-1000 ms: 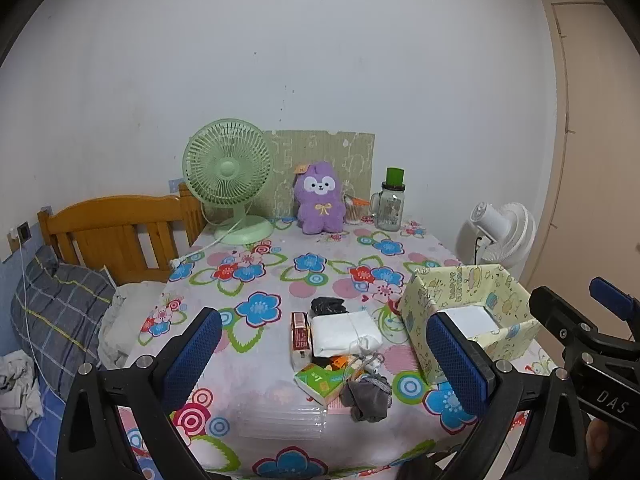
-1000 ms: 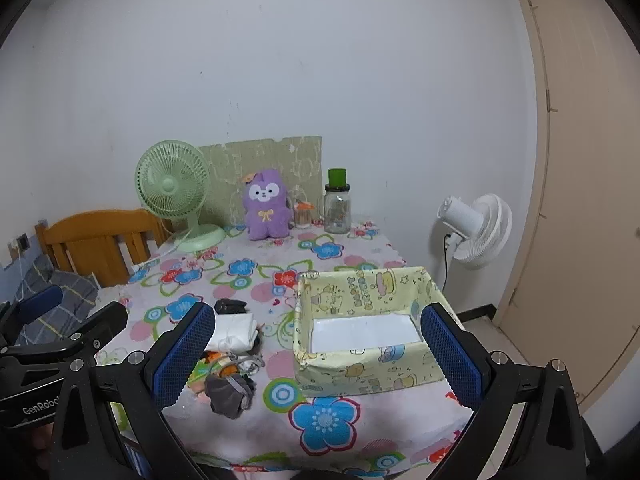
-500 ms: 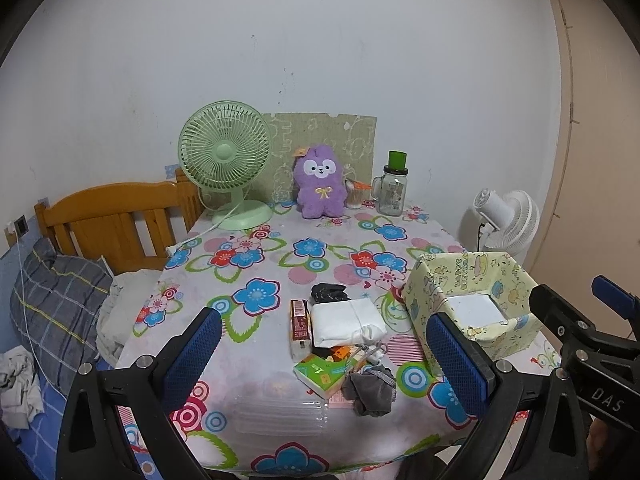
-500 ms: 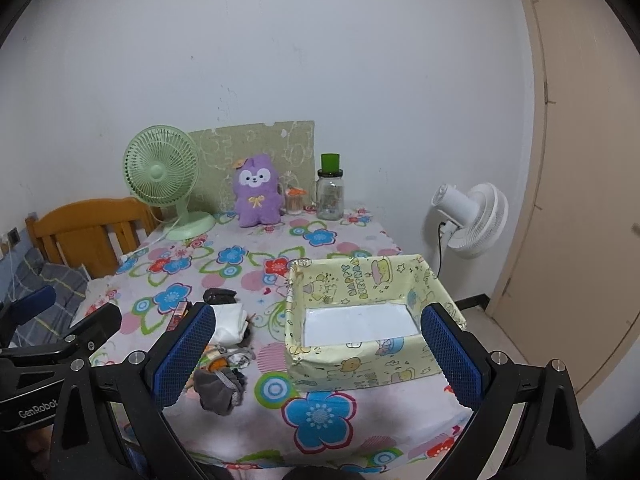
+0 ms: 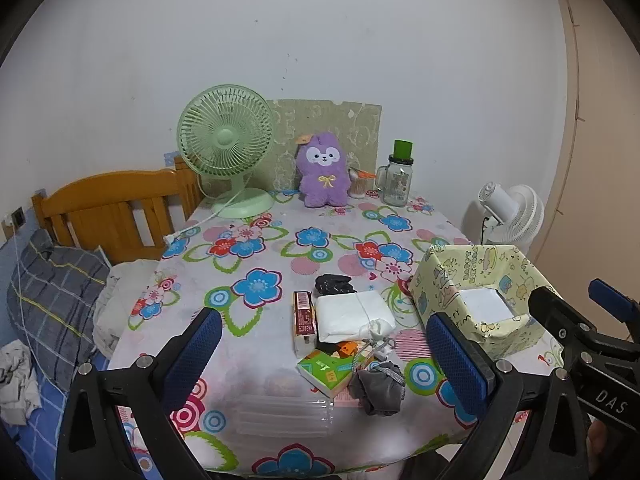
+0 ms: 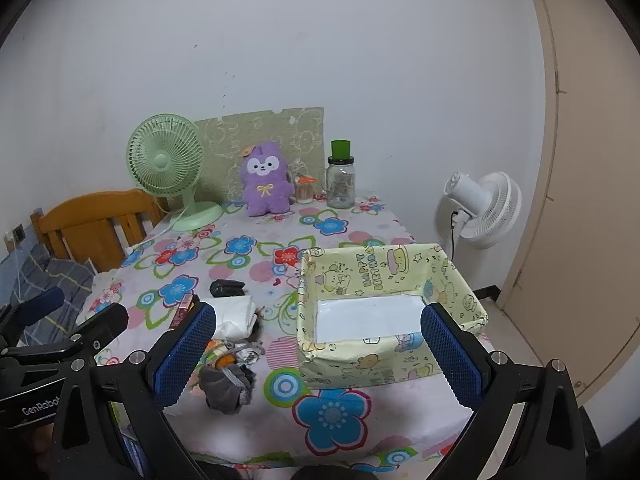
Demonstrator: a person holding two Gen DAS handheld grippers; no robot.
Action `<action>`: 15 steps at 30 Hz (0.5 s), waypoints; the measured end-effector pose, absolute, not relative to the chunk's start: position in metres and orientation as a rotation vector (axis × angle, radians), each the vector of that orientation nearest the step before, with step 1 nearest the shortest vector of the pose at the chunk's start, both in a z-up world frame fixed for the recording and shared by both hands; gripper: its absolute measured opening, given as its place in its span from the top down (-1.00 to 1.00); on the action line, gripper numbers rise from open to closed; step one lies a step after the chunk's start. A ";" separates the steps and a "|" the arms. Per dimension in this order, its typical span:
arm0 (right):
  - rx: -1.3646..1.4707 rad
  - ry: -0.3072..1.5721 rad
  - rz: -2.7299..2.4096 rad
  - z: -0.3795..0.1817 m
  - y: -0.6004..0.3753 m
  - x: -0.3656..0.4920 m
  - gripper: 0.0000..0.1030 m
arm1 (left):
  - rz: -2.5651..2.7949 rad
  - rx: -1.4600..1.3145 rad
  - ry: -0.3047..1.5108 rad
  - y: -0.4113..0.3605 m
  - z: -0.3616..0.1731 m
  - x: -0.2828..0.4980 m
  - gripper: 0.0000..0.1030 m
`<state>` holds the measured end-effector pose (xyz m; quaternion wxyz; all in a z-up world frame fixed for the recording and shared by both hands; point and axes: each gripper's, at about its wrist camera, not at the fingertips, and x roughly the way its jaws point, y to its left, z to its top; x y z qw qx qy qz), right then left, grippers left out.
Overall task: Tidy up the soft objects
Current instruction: 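Move both tools toward the items on the flowered tablecloth, then grasp the grey knit glove with the right tool while the left tool grasps the clear plastic stack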
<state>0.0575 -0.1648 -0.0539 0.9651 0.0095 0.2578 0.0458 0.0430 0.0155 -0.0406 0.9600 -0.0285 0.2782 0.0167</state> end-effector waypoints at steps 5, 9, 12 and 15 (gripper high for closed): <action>0.029 0.519 0.092 -0.059 -0.163 0.060 -1.00 | 0.029 -0.046 0.568 0.018 -0.045 0.048 -0.99; 0.027 0.514 0.097 -0.061 -0.160 0.063 -0.97 | 0.019 -0.041 0.575 0.019 -0.049 0.052 -0.99; 0.031 0.494 0.098 -0.059 -0.159 0.064 -0.97 | 0.019 -0.042 0.561 0.020 -0.048 0.054 -0.99; 0.035 0.470 0.099 -0.059 -0.159 0.065 -0.97 | 0.022 -0.049 0.542 0.022 -0.046 0.055 -0.99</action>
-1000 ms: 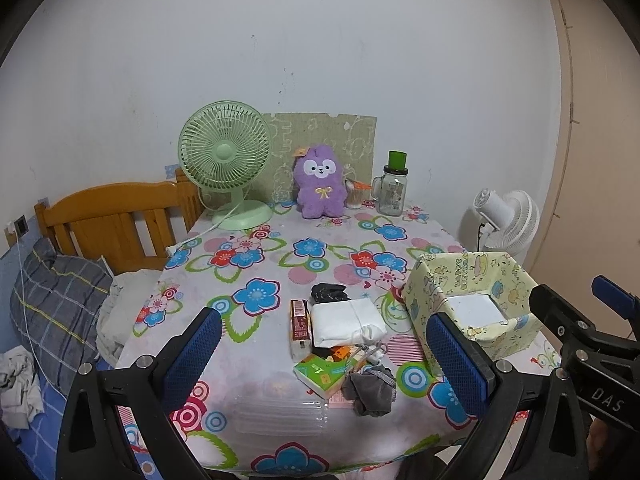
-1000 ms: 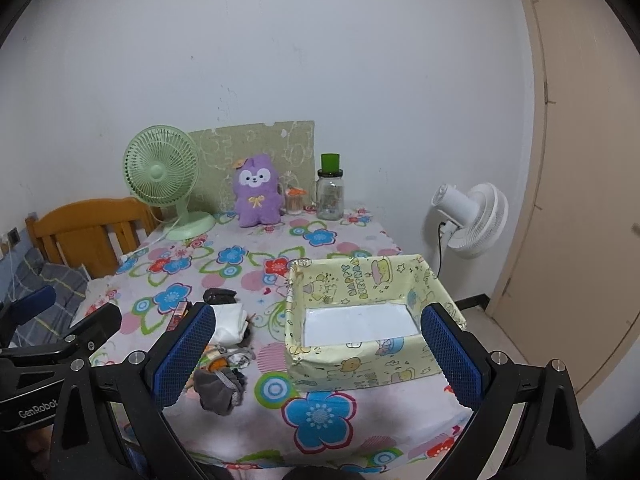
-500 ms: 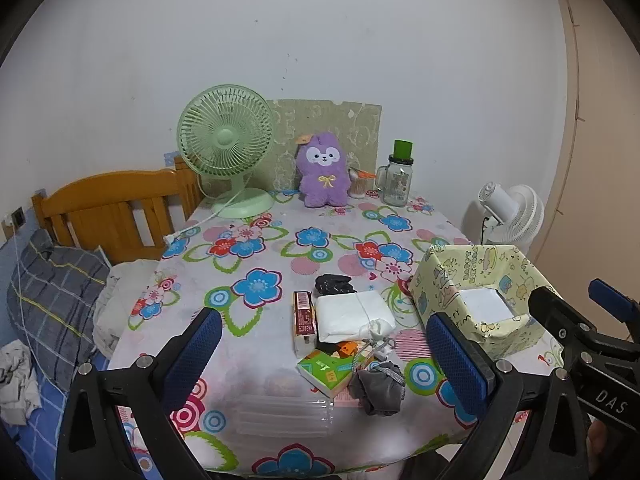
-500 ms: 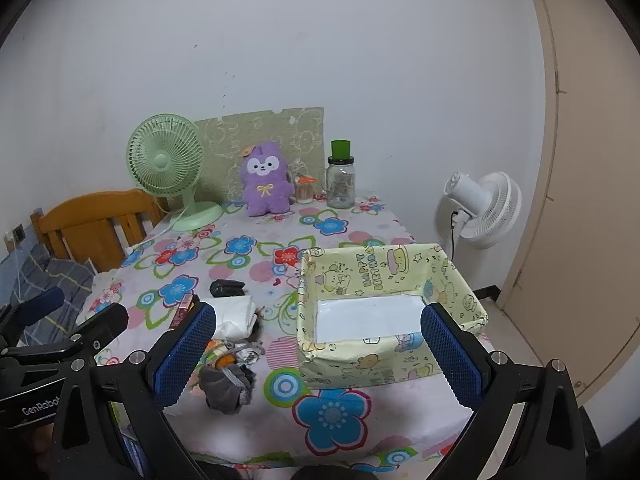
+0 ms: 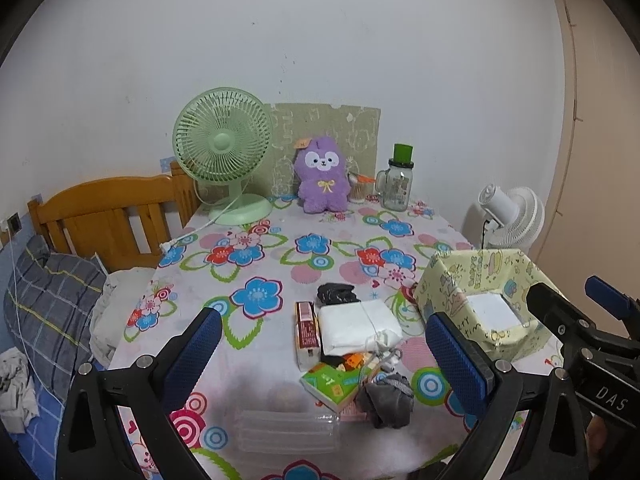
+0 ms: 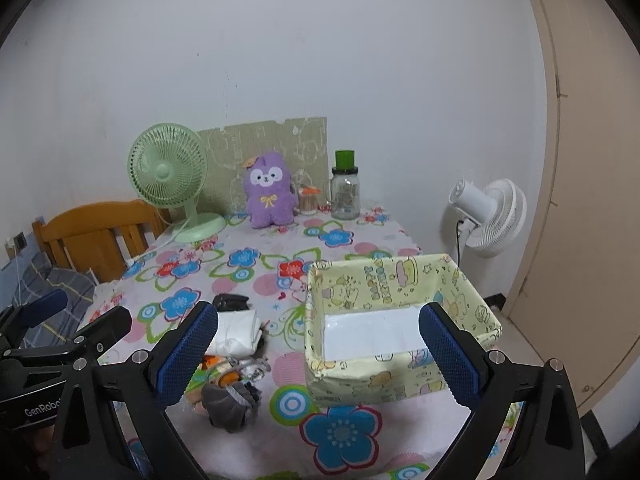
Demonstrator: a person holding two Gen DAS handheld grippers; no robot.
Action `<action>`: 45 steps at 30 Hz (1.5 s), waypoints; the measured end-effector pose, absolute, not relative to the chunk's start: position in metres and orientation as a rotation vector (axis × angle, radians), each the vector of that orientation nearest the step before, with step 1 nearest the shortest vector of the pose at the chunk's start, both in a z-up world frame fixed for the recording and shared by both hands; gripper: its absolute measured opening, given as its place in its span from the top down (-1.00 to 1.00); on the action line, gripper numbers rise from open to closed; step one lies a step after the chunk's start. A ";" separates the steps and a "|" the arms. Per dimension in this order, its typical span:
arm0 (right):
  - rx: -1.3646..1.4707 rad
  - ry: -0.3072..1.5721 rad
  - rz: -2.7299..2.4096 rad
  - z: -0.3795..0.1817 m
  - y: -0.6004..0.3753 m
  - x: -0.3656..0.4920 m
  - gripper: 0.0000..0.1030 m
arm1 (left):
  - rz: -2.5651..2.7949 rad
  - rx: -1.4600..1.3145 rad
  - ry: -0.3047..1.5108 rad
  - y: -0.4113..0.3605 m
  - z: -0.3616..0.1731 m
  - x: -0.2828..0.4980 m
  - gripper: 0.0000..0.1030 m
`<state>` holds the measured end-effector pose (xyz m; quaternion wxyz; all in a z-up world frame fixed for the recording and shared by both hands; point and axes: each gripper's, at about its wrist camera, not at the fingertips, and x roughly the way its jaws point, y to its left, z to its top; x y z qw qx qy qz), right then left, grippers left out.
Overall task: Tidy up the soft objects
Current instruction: 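Grasp the grey knit glove with the right tool while the left tool grasps the clear plastic stack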
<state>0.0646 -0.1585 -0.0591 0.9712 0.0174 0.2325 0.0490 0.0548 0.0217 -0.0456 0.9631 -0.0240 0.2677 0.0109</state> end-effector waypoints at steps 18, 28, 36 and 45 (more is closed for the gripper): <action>0.039 0.527 0.130 -0.108 -0.148 0.073 -0.97 | 0.041 -0.034 0.589 0.027 -0.095 0.061 -0.98; 0.033 0.576 0.152 -0.133 -0.127 0.076 -0.92 | 0.025 -0.032 0.668 0.032 -0.131 0.063 -0.98; 0.016 0.634 0.182 -0.153 -0.110 0.086 -0.92 | 0.034 -0.050 0.729 0.039 -0.155 0.069 -0.98; -0.008 0.689 0.209 -0.170 -0.095 0.096 -0.88 | 0.019 -0.052 0.786 0.042 -0.174 0.077 -0.98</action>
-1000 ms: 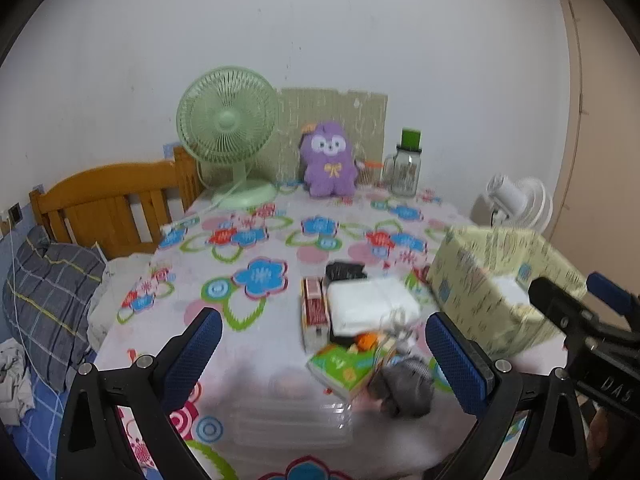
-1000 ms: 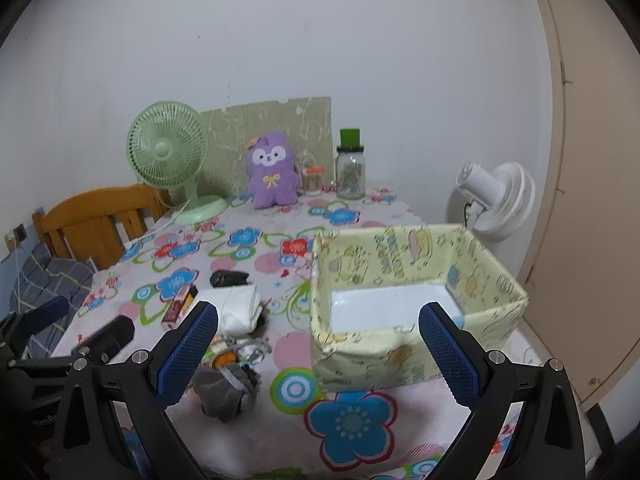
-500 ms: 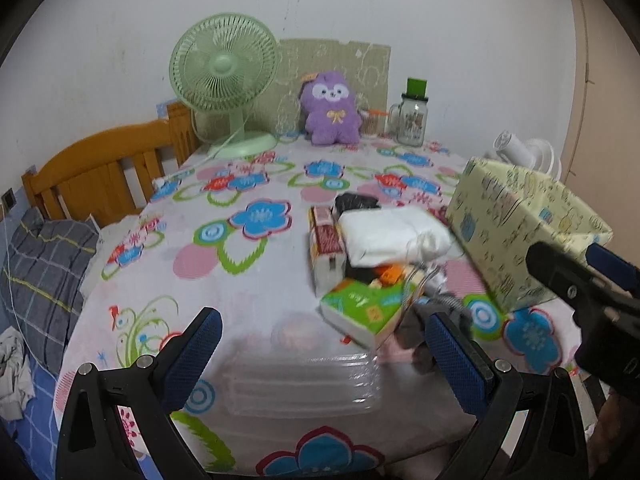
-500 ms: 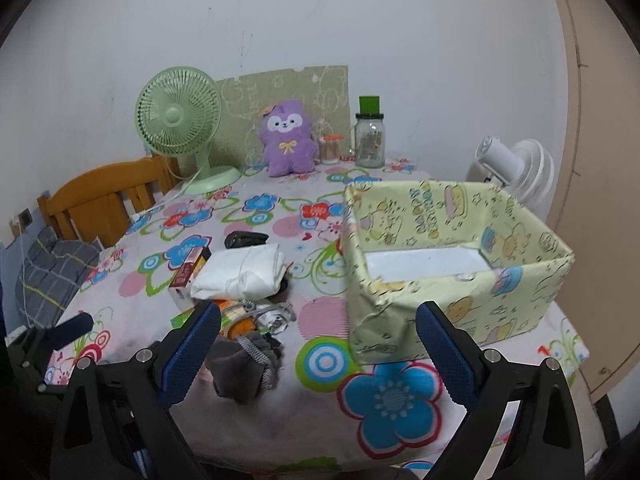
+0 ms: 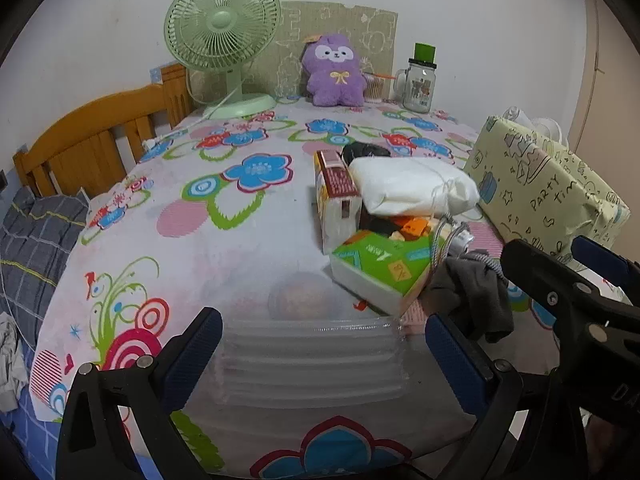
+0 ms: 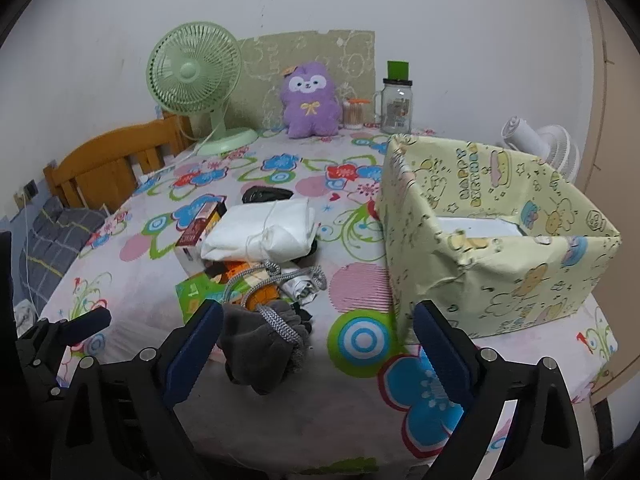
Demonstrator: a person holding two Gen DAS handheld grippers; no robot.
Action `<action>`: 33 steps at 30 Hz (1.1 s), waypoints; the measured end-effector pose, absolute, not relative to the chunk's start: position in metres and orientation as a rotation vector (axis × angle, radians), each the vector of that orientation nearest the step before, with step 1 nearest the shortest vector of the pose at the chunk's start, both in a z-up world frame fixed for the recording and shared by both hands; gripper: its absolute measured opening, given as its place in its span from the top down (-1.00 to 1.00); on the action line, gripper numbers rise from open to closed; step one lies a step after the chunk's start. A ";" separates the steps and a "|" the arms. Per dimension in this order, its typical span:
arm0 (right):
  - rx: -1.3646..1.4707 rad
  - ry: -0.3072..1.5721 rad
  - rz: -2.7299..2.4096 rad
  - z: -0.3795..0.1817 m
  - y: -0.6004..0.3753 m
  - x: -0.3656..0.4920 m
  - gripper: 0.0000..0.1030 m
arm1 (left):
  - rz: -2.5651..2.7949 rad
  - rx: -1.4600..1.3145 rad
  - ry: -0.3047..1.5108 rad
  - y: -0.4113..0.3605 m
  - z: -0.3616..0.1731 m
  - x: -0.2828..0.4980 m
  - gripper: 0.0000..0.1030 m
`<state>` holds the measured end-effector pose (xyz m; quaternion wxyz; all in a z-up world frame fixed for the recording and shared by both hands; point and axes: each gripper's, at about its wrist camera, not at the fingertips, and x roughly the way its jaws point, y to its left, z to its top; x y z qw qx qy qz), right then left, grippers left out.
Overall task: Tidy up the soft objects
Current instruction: 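Grasp the grey knit glove with the right tool while the left tool grasps the clear plastic stack, then lift the glove with the right tool while the left tool carries the plastic stack toward the yellow box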
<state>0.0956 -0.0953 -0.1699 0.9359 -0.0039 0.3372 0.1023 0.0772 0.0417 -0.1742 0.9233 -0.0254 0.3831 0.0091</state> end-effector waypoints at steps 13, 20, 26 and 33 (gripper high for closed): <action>-0.041 0.758 0.257 -0.192 -0.074 0.107 -0.85 | 0.037 -0.051 0.832 0.046 -0.190 0.081 -0.98; -0.047 0.813 0.279 -0.205 -0.067 0.115 -0.43 | 0.050 -0.045 0.841 0.045 -0.197 0.083 -0.97; -0.044 0.819 0.286 -0.208 -0.063 0.114 -0.24 | 0.037 -0.036 0.823 0.044 -0.196 0.080 -0.84; -0.040 0.806 0.270 -0.204 -0.067 0.109 -0.22 | 0.038 -0.036 0.822 0.041 -0.195 0.079 -0.79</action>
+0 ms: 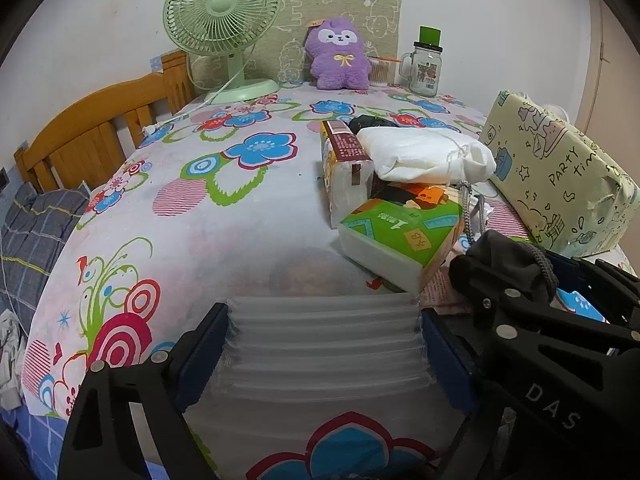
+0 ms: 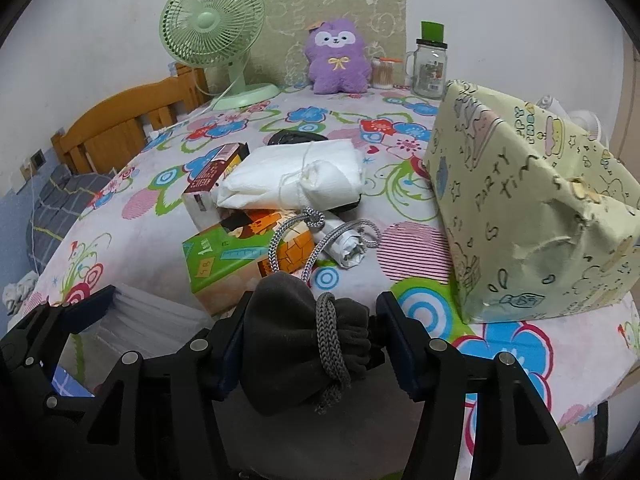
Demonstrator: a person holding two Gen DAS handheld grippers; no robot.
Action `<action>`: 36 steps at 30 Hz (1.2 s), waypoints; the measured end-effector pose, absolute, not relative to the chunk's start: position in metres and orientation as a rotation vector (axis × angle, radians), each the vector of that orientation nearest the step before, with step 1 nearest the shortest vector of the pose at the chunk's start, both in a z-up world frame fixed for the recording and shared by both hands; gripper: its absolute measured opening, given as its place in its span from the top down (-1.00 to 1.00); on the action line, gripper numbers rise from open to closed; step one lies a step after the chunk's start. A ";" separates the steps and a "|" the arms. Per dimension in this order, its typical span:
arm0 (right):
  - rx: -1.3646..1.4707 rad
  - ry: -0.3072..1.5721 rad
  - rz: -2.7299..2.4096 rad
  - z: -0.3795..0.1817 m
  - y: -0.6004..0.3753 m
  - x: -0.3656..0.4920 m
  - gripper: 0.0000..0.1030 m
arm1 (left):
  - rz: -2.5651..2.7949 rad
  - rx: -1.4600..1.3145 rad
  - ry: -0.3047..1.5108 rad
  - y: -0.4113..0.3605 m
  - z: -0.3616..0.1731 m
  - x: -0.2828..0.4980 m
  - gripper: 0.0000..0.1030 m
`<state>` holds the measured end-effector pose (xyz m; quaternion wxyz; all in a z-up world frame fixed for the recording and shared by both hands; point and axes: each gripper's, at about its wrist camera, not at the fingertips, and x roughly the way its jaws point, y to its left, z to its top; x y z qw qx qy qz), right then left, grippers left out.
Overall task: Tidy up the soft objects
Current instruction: 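Lift the glove with the right tool while the left tool carries the plastic stack toward the yellow box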
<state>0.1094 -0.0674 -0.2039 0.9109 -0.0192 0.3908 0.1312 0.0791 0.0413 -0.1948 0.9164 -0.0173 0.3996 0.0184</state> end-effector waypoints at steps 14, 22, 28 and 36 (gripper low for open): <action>-0.006 0.752 0.264 -0.177 -0.080 0.099 -0.22 | 0.045 -0.026 0.785 0.035 -0.173 0.075 -0.79; -0.005 0.693 0.259 -0.152 -0.086 0.090 -0.22 | 0.048 -0.020 0.734 0.030 -0.148 0.067 -0.79; 0.004 0.670 0.257 -0.134 -0.090 0.089 -0.22 | 0.046 -0.012 0.710 0.027 -0.132 0.066 -0.79; 0.010 0.642 0.245 -0.114 -0.097 0.089 -0.22 | 0.034 -0.008 0.686 0.022 -0.113 0.069 -0.79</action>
